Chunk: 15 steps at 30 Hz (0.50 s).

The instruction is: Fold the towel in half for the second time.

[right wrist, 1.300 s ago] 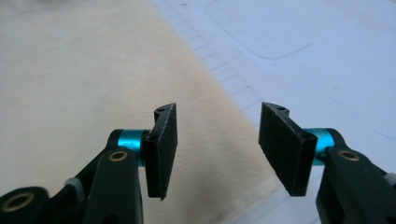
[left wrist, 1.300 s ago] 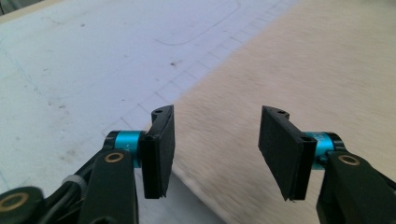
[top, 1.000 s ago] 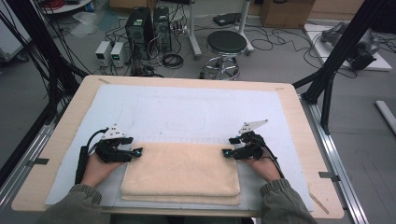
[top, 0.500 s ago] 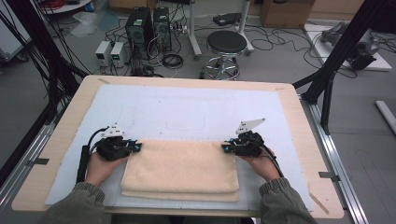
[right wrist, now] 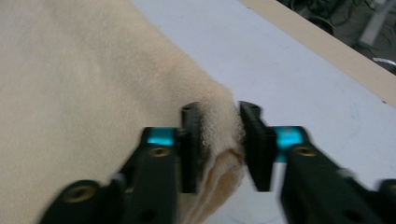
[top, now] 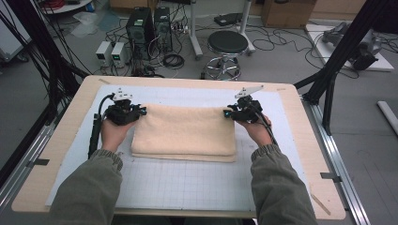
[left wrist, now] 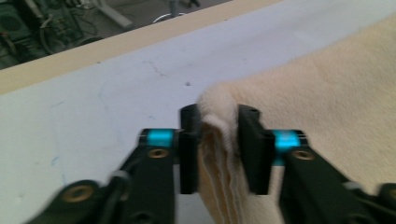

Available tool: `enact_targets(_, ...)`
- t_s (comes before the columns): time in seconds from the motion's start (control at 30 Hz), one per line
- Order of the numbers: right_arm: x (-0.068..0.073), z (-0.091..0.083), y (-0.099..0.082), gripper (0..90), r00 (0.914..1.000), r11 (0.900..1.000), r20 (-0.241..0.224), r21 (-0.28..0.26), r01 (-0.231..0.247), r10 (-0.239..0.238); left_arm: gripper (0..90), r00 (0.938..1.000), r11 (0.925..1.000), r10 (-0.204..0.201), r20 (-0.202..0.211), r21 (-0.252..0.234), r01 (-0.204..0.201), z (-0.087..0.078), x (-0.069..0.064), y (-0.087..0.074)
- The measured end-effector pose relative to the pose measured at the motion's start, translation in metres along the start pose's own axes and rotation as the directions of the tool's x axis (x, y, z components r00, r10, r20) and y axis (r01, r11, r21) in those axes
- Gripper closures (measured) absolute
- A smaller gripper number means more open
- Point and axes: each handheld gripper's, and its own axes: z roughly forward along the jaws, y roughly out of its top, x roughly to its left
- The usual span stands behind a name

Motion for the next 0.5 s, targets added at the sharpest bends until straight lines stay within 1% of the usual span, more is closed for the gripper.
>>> enact_targets(0.03, 0.000, 0.000, -0.001, 54.6, 0.9999, 1.0000, -0.013, -0.005, -0.004, 0.004, 62.1, 0.9999, 0.9997, -0.004, 0.015, 0.023, 0.004, 0.000, 0.001, -0.002)
enact_targets(0.07, 0.003, 0.000, -0.002, 49.5, 0.9999, 0.9999, -0.016, 0.015, -0.004, 0.004, 58.4, 0.9996, 0.9987, -0.002, 0.028, 0.052, 0.001, -0.001, 0.002, -0.004)
enact_targets(0.1, 0.006, -0.002, -0.003, 48.5, 0.9998, 0.9997, -0.020, 0.024, 0.004, -0.003, 55.6, 0.9989, 0.9980, -0.012, 0.045, 0.063, 0.009, -0.003, 0.002, -0.007)
enact_targets(0.17, 0.012, -0.009, -0.008, 48.5, 0.9994, 1.0000, -0.033, -0.002, 0.007, -0.008, 54.7, 0.9989, 0.9998, 0.018, 0.043, 0.012, -0.018, -0.011, -0.002, -0.016)
enact_targets(0.2, 0.016, -0.014, -0.011, 48.4, 0.9990, 0.9999, -0.045, -0.010, 0.006, -0.006, 54.4, 0.9981, 0.9998, 0.019, 0.058, 0.000, -0.019, -0.015, -0.005, -0.020)
enact_targets(0.23, 0.019, -0.018, -0.014, 48.2, 0.9983, 0.9998, -0.059, -0.019, 0.000, -0.001, 53.1, 0.9970, 0.9997, 0.025, 0.074, -0.003, -0.025, -0.017, -0.008, -0.025)
enact_targets(0.27, 0.024, -0.021, -0.018, 47.9, 0.9981, 0.9997, -0.061, -0.024, 0.006, -0.007, 52.7, 0.9966, 0.9995, 0.031, 0.076, 0.002, -0.032, -0.020, -0.011, -0.029)
enact_targets(0.3, 0.029, -0.025, -0.022, 47.8, 0.9985, 0.9997, -0.053, -0.021, 0.012, -0.013, 51.7, 0.9956, 0.9989, 0.045, 0.082, 0.004, -0.046, -0.022, -0.014, -0.034)
enact_targets(0.33, 0.032, -0.027, -0.026, 47.7, 0.9982, 0.9997, -0.059, -0.023, 0.013, -0.014, 51.0, 0.9940, 0.9981, 0.061, 0.091, 0.004, -0.061, -0.025, -0.017, -0.038)
enact_targets(0.37, 0.036, -0.030, -0.029, 47.4, 0.9980, 0.9996, -0.060, -0.024, 0.018, -0.019, 50.7, 0.9930, 0.9978, 0.065, 0.098, 0.005, -0.066, -0.029, -0.021, -0.041)
enact_targets(0.4, 0.040, -0.033, -0.032, 46.8, 0.9980, 0.9994, -0.057, -0.024, 0.024, -0.026, 49.8, 0.9920, 0.9973, 0.074, 0.103, -0.007, -0.073, -0.032, -0.024, -0.044)
enact_targets(0.47, 0.047, -0.038, -0.039, 45.9, 0.9979, 0.9991, -0.063, -0.041, 0.011, -0.014, 49.0, 0.9874, 0.9944, 0.106, 0.118, -0.022, -0.104, -0.041, -0.030, -0.050)
enact_targets(0.5, 0.050, -0.039, -0.041, 43.2, 0.9970, 0.9998, -0.077, -0.015, 0.010, -0.011, 48.5, 0.9856, 0.9934, 0.115, 0.124, -0.020, -0.113, -0.044, -0.033, -0.053)
